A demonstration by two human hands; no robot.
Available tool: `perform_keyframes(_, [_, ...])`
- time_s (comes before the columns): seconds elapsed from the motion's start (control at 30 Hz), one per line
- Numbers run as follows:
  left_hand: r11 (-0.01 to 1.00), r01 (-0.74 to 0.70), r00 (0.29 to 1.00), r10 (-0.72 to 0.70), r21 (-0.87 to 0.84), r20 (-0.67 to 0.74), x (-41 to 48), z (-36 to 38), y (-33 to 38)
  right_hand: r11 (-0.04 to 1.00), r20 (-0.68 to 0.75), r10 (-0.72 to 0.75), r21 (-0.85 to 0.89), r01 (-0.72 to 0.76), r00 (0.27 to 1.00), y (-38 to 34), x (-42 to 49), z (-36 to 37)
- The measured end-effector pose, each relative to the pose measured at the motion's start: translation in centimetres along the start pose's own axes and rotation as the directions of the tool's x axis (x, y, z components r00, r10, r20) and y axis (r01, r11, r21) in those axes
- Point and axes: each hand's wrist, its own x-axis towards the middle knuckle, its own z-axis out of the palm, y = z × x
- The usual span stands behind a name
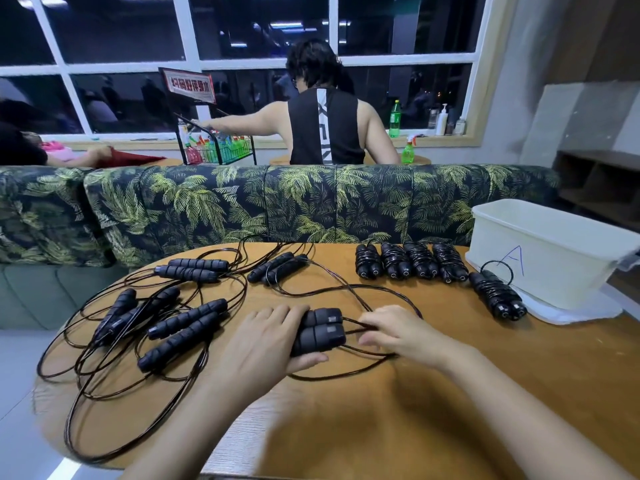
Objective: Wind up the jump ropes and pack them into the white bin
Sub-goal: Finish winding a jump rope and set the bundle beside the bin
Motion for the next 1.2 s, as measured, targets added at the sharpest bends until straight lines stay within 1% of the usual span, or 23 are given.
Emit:
perform_keyframes(0.07, [0.985,0.092,0.996,-0.093,-0.148,-0.003,-0.1,-0.9,0.5,0.996,-0.089,-0.002,0.091,0.011,0.996,0.8,-0.4,-0.2])
perform_keyframes(0.13, [0.9,0.251,0.961,-0.274,-0.357,-0.016,0.0,-2.1,1.6,0.962,-0.189,0.027,0.272,0.026,0.982,0.8,-1.0,0.4])
perform_keyframes(0.2, [0.712,0.352,0.914,-0.401,-0.607,0.059,0.7,-2.7,2.9,0.899,-0.238,0.078,0.436,0.035,0.968,0.0,-1.2,2.0])
perform_keyframes(0.23, [0.589,0.346,0.903,-0.419,-0.73,0.09,1.3,-2.7,3.5,0.871,-0.222,0.099,0.49,0.023,0.97,-0.5,-1.1,2.9])
perform_keyframes(0.3, [0.321,0.303,0.903,-0.397,-0.897,0.163,2.3,-2.5,4.9,0.822,-0.189,0.105,0.57,0.021,0.976,-1.5,-0.9,5.0])
perform_keyframes(0.33, [0.212,0.306,0.905,-0.366,-0.928,0.215,2.7,-2.6,5.5,0.8,-0.181,0.106,0.599,0.024,0.978,-1.9,-0.8,5.7])
perform_keyframes(0.37, [0.133,0.322,0.909,-0.32,-0.937,0.267,2.9,-2.5,6.0,0.792,-0.177,0.108,0.61,0.023,0.978,-2.1,-0.8,6.2])
perform_keyframes(0.43, [0.039,0.365,0.914,-0.207,-0.93,0.35,3.0,-2.7,6.7,0.785,-0.141,0.136,0.619,-0.019,0.981,-2.2,-0.7,6.3])
perform_keyframes(0.5, [-0.003,0.395,0.911,-0.123,-0.918,0.393,3.1,-2.8,6.6,0.778,-0.093,0.102,0.628,-0.021,0.99,-1.9,-0.7,5.9])
perform_keyframes(0.53, [0.017,0.407,0.91,-0.089,-0.913,0.404,3.1,-2.7,6.4,0.797,-0.065,0.063,0.604,-0.011,0.996,-1.6,-0.8,5.6])
perform_keyframes(0.57, [0.069,0.404,0.914,-0.058,-0.912,0.401,3.0,-2.7,6.1,0.836,-0.05,0.034,0.548,-0.001,0.998,-1.0,-0.9,5.2])
perform_keyframes(0.63, [0.256,0.338,0.937,-0.005,-0.906,0.349,2.8,-2.1,5.2,0.928,-0.055,0.019,0.372,0.003,0.998,0.8,-1.1,3.9])
perform_keyframes(0.67, [0.396,0.283,0.946,0.034,-0.874,0.321,2.6,-1.8,4.6,0.963,-0.058,0.023,0.271,-0.007,0.998,2.0,-1.1,3.2])
perform_keyframes(0.7, [0.563,0.229,0.944,0.072,-0.794,0.323,2.4,-1.3,4.2,0.987,-0.044,0.03,0.162,-0.023,0.999,3.0,-1.1,2.4])
perform_keyframes(0.73, [0.737,0.168,0.936,0.09,-0.655,0.341,2.2,-1.0,4.1,0.998,-0.027,0.031,0.053,-0.03,0.999,3.8,-1.0,1.7])
perform_keyframes(0.77, [0.882,0.084,0.935,0.091,-0.464,0.343,2.2,-0.6,4.1,0.998,0.001,0.036,-0.043,-0.036,0.999,4.2,-0.9,0.9])
perform_keyframes(0.8, [0.961,-0.022,0.95,0.106,-0.275,0.295,2.2,-0.1,4.3,0.995,0.028,0.043,-0.096,-0.04,0.999,4.3,-0.7,0.1])
perform_keyframes(0.87, [0.983,-0.182,0.966,0.186,-0.037,0.182,2.6,0.7,4.9,0.991,0.044,0.084,-0.111,-0.079,0.996,4.2,-0.7,-1.5])
perform_keyframes(0.93, [0.974,-0.216,0.967,0.204,0.063,0.152,3.2,1.6,5.1,0.984,0.032,0.136,-0.122,-0.131,0.99,4.0,-1.2,-2.6])
perform_keyframes(1.0, [0.982,-0.151,0.978,0.132,0.113,0.159,3.6,2.3,5.0,0.975,0.025,0.186,-0.132,-0.181,0.982,3.7,-2.0,-2.9])
perform_keyframes(1.07, [0.991,-0.039,0.992,0.024,0.126,0.121,3.9,3.3,5.1,0.966,-0.001,0.231,-0.124,-0.229,0.973,3.2,-2.9,-2.2])
perform_keyframes(1.13, [0.993,0.083,0.992,-0.09,0.08,0.092,4.3,3.9,5.4,0.965,-0.083,0.247,-0.075,-0.253,0.965,2.8,-3.8,-1.1])
perform_keyframes(1.2, [0.982,0.185,0.978,-0.187,0.032,0.089,4.8,4.1,5.8,0.968,-0.207,0.251,0.032,-0.25,0.946,2.7,-4.8,0.3])
